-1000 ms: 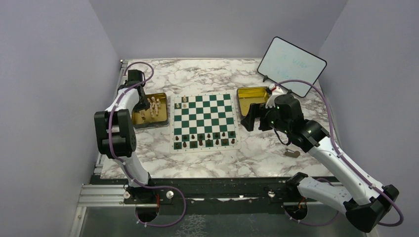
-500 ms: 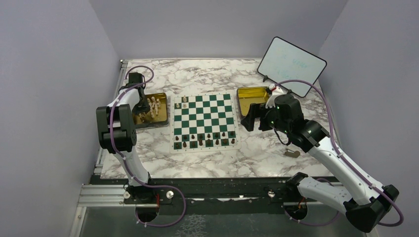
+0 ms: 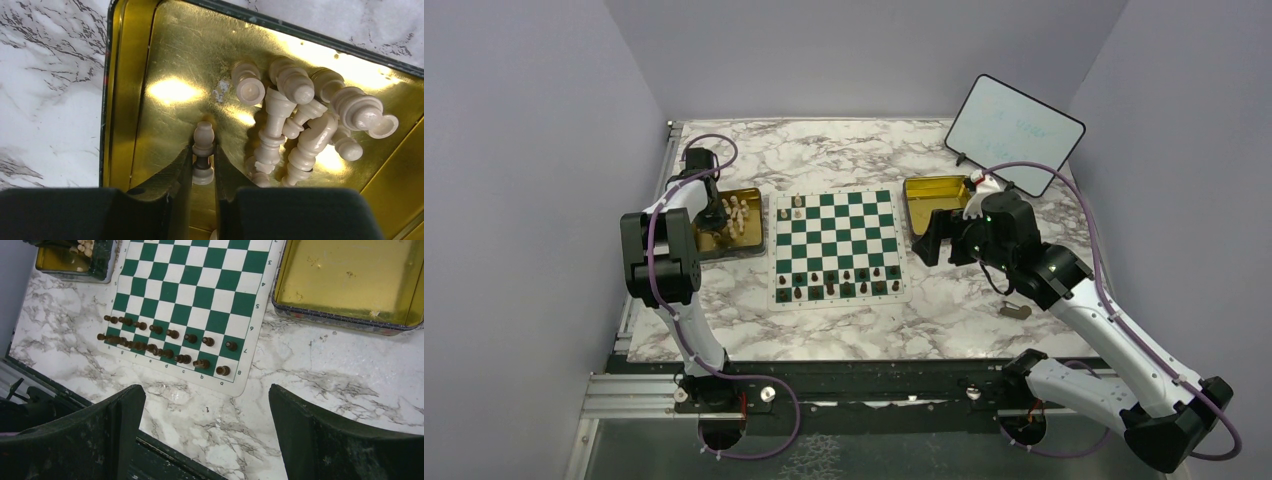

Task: Set up the chess pieces on the board
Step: Pick up the chess piece from the storage box.

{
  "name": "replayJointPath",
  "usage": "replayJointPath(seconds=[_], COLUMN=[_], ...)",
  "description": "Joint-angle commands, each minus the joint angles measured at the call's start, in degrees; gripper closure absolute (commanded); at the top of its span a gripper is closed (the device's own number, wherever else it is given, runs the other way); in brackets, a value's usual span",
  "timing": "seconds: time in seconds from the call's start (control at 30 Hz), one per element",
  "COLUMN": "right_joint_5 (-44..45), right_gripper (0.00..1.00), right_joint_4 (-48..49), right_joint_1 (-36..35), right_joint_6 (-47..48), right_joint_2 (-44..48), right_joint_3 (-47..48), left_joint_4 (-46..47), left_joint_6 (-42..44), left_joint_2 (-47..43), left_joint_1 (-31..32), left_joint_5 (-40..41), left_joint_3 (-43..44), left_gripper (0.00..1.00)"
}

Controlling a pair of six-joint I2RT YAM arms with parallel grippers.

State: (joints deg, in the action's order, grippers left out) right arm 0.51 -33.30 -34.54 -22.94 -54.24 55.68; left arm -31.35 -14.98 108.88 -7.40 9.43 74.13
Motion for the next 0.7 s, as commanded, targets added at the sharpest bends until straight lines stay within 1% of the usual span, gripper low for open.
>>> replayJointPath(seconds=[0.0,0.1,0.3,0.53,0.67], right_joint_5=[1.0,0.9,0.5,-0.2,-3.0], right_gripper=[0.00,0.00,0.00,0.00,0.00], right_joint_4=[-1.0,-1.1,-1.3,-0.7,0.7], right_joint_1=[-0.4,-0.3,-0.3,-0.3,-0.4], right_joint_6=[-0.7,-1.0,-2.3,-4.5,-6.3], right_joint_2=[1.0,1.1,1.2,0.4,-0.7], right_joint_3=[0.3,0.6,1.1,1.7,2.0], left_joint_4=[0.3,0.1,-0.5,-0.3,0.0], left_joint_6=[0.8,0.6,-0.7,-2.4,-3.2], left_joint_2=[-0.2,-1.0,-3.9,-9.8,-12.8], left_joint_1=[-0.3,-0.3,-0.3,-0.2,-0.2], left_joint_5=[-1.7,-2.8,-3.7,-4.0,-5.9], left_joint_3=[0.9,1.3,1.5,1.9,1.9], left_gripper=[0.84,0.89,0.89,0.89,0.89])
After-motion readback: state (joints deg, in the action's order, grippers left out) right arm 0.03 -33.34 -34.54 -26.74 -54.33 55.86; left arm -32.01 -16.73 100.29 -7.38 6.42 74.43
